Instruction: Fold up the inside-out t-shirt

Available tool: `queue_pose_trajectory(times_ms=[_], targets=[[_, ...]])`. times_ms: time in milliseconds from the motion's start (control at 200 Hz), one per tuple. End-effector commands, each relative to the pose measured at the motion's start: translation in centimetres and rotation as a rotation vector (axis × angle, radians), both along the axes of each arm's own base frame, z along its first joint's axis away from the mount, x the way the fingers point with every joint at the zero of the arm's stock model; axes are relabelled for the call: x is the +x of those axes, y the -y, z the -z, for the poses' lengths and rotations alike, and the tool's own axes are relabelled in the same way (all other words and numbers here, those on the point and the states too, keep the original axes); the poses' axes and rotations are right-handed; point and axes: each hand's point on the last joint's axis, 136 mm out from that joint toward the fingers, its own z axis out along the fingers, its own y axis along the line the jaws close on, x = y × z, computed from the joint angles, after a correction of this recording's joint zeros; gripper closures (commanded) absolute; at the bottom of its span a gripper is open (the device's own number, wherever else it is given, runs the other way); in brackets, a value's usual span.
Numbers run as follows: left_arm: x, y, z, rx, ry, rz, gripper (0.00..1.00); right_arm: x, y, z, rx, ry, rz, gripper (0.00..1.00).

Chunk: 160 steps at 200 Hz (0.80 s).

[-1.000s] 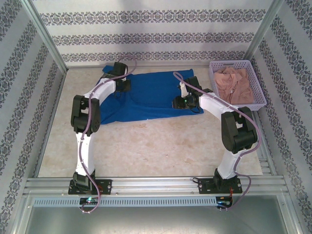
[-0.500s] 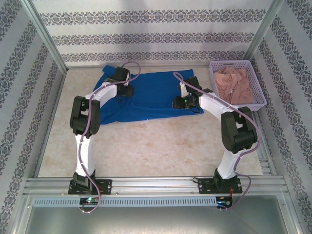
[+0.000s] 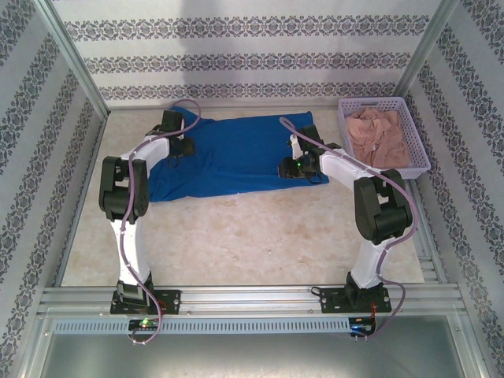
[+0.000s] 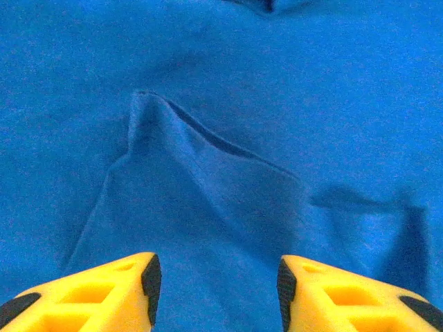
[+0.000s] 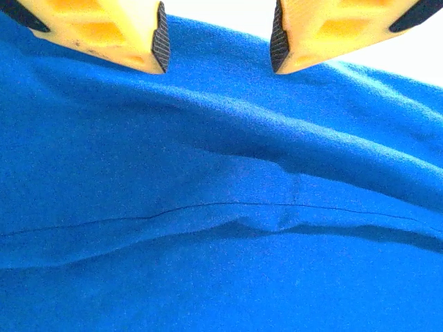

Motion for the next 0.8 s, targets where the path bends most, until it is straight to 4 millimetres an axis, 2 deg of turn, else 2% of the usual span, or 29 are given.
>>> queue_pose_trajectory(times_ms=[0,195,300,395,495,650,690,695,750,794], targets=[[1.2,0.5,0.2,-0.038,-0.038,-0.004,0.51,0.6,0.2,-0.6,0.011,-0.001,0.019,0.54],[1.0,-0.6,3.0,0.018,-0.216,-0.062,0.51,0.7,1.3,-0.5,-0.019,-0.017,0.049,0.54],[0.7,-1.1,4.2,0.036,-0.294,-0.072,0.51,1.0,2.7,-0.1,-0.046,-0.052,0.073,0.54],[0.6,-2.2,4.1,0.092,-0.314,-0.082,0.5,1.1,4.5,0.3,-0.092,-0.08,0.091,0.53],[1.0,-2.7,2.4,0.105,-0.277,-0.084,0.49,1.2,6.6,0.9,-0.156,-0.099,0.112,0.53],[1.6,-2.2,-3.1,0.068,-0.154,-0.069,0.45,1.1,8.1,2.3,-0.181,-0.137,0.129,0.53],[1.4,-2.0,-4.4,0.055,-0.124,-0.07,0.43,1.0,8.4,2.7,-0.189,-0.146,0.131,0.53],[1.2,-2.0,-4.0,0.055,-0.135,-0.07,0.43,1.0,8.4,2.7,-0.191,-0.148,0.131,0.53],[0.4,-2.0,-5.5,0.042,-0.102,-0.081,0.41,0.8,8.8,3.2,-0.214,-0.161,0.135,0.53],[-0.7,-2.0,-6.0,0.031,-0.089,-0.094,0.4,0.7,9.4,3.6,-0.235,-0.178,0.143,0.53]])
